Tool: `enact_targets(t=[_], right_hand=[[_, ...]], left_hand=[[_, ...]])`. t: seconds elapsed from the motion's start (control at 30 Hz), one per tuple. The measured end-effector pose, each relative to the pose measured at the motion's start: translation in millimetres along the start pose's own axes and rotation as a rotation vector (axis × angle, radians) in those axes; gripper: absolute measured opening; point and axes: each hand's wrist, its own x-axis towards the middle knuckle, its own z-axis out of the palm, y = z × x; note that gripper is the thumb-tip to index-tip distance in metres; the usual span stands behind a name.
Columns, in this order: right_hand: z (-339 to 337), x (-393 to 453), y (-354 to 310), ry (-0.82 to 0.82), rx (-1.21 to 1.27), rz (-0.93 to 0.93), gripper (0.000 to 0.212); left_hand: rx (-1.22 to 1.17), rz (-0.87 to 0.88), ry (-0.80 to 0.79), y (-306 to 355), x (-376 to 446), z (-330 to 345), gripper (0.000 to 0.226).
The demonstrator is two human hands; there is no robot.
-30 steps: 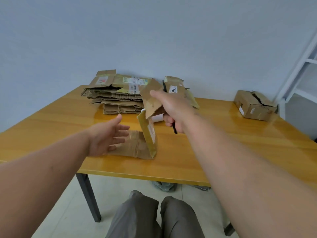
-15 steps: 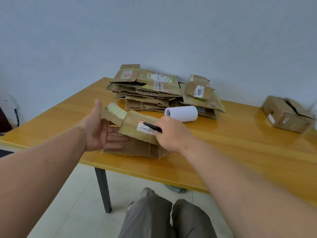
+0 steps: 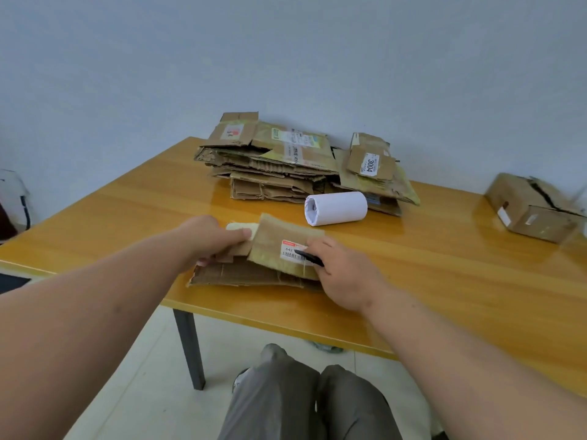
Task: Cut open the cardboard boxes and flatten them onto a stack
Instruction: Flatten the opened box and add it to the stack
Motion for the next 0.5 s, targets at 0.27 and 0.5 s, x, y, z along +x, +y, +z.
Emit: enact_targets(t=[0.27, 0.5], right_hand=[[-4, 7, -10, 0.119, 0.083, 0.145, 0.060], [-26, 14, 0, 0.281, 0.569, 0.341, 0.033]], left_hand=[[-0.921, 0.100, -0.510, 10, -11, -10, 0.060], [-0.461, 0.237, -0.426, 26, -10, 11, 0.028]])
